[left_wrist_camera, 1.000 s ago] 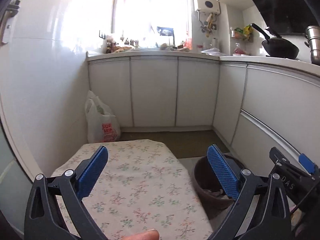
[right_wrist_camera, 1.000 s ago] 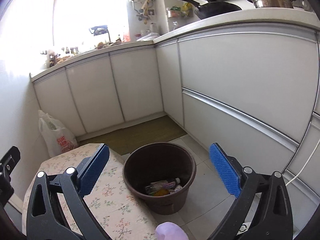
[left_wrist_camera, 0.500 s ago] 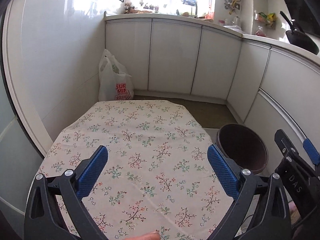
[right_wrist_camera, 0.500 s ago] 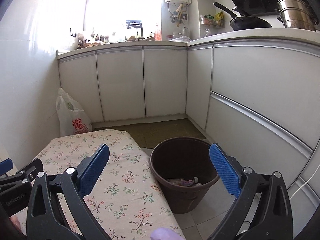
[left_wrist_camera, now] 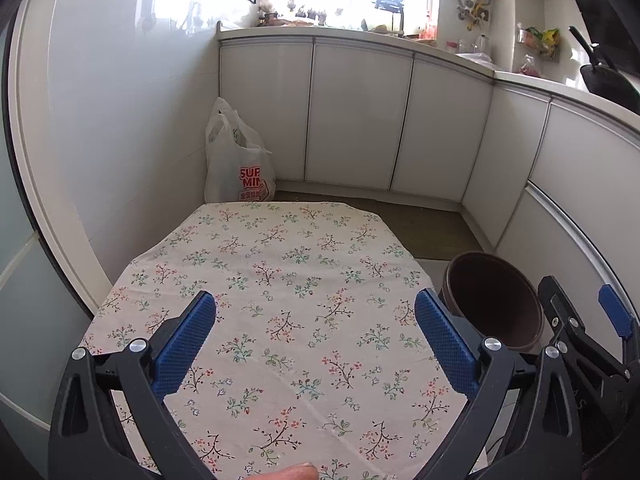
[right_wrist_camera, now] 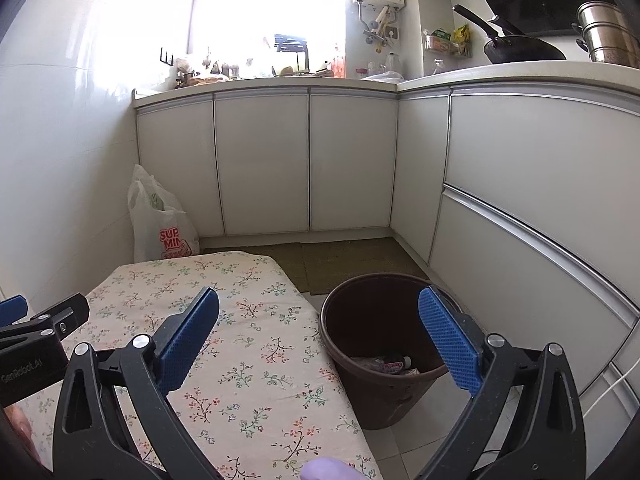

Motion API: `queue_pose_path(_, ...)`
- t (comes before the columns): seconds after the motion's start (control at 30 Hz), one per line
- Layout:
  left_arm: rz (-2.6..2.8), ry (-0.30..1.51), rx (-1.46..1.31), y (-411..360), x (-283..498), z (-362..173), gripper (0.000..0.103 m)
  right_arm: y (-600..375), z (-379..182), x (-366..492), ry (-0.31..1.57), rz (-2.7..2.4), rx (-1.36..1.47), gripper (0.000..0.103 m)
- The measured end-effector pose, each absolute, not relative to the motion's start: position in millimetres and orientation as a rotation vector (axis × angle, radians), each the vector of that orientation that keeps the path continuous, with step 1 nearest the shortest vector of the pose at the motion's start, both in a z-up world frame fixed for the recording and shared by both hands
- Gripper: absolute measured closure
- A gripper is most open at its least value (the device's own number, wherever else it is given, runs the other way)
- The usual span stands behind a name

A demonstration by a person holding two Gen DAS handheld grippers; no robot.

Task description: Collect trash

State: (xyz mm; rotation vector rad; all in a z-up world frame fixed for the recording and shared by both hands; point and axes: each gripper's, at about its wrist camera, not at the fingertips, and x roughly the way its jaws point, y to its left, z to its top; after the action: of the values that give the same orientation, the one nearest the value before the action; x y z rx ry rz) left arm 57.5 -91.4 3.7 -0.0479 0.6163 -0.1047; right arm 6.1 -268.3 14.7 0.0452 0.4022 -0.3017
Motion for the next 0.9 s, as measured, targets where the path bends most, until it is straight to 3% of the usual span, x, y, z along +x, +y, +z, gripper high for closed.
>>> queue_pose_path(0.9, -0.107, 0.624, -0.049, -93.0, 59.4, 1.5, 0.006, -270.0, 15.5, 6.2, 0.427, -0.314, 0.063, 0.007)
